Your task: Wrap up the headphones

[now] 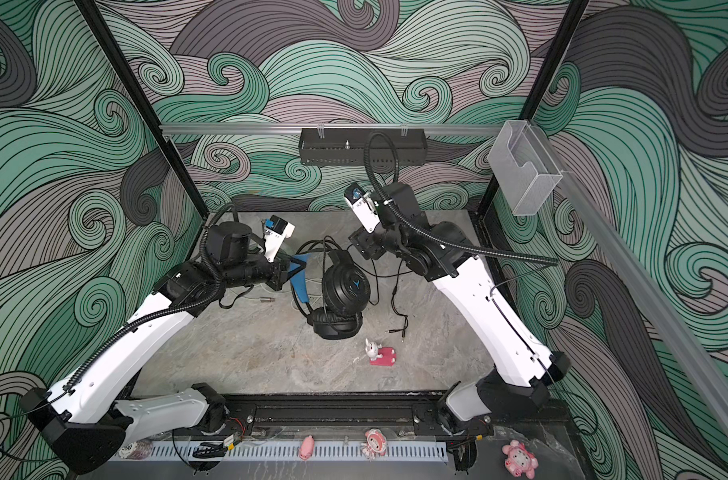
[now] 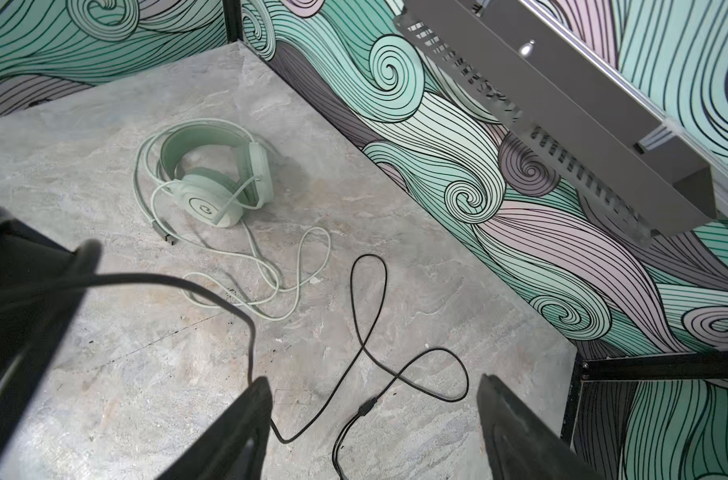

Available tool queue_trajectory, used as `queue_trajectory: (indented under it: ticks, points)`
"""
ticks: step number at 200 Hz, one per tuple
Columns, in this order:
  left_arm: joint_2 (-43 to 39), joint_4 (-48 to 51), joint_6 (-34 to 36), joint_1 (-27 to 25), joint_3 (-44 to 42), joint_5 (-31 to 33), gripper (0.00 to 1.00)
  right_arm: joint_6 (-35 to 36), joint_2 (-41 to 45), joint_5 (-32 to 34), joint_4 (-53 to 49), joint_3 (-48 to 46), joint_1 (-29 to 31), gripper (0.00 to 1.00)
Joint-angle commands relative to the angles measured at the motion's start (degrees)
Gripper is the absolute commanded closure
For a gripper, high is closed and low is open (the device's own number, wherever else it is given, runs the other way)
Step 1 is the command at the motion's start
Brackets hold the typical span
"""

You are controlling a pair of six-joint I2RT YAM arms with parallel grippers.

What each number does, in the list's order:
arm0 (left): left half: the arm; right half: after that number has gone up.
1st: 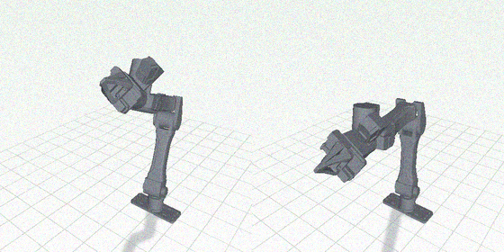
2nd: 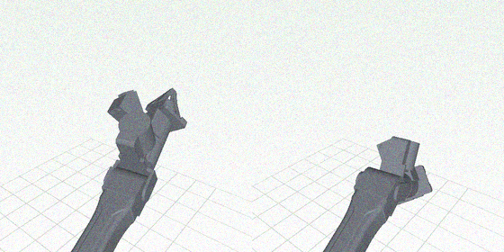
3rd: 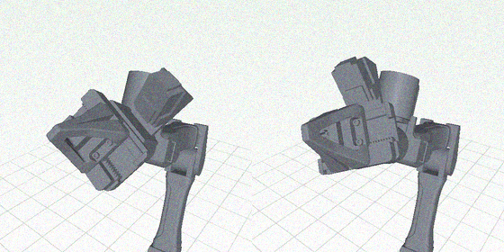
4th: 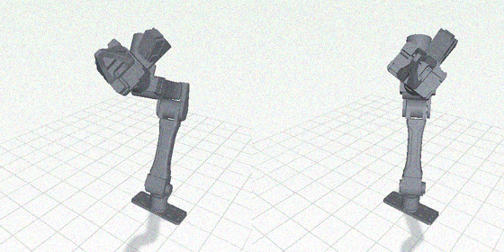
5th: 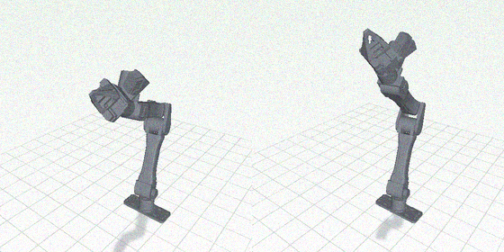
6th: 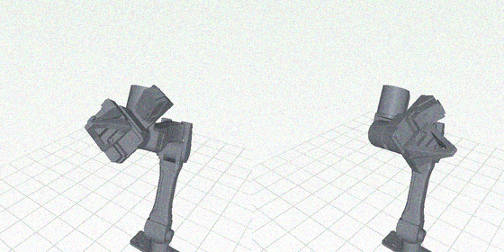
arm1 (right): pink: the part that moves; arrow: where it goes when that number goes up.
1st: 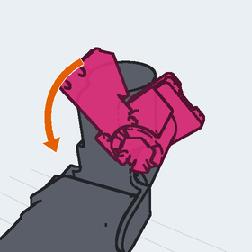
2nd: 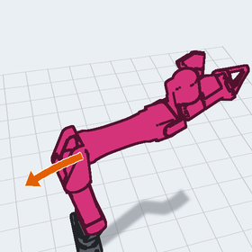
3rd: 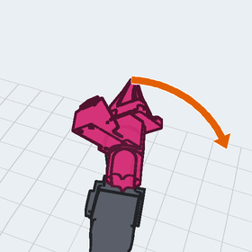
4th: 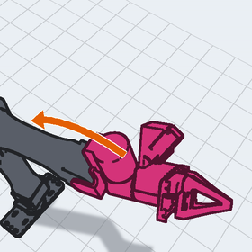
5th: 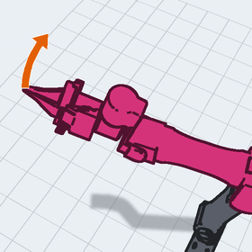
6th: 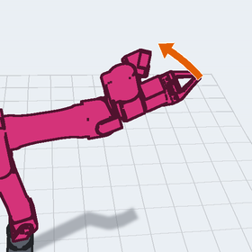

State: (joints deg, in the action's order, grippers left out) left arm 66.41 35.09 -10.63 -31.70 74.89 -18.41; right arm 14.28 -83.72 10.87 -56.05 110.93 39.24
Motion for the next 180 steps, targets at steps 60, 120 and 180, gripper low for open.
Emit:
queue_trajectory:
  ticks: [60, 120, 180]
  points:
    - [-1.3, 1.1, -10.3, -0.4, 13.9, 10.4, 1.0, -12.0, 9.9, -17.9, 13.1, -13.9, -11.7, 0.14]
    - [2.5, 11.7, -14.3, -0.4, 28.0, 16.6, 1.0, -23.2, 15.8, -43.5, 51.2, -45.8, -15.6, 0.13]
    - [6.2, 17.9, -16.9, -0.5, 36.8, 17.9, 1.0, -30.7, 6.6, -54.2, 63.7, -45.5, -14.4, 0.13]
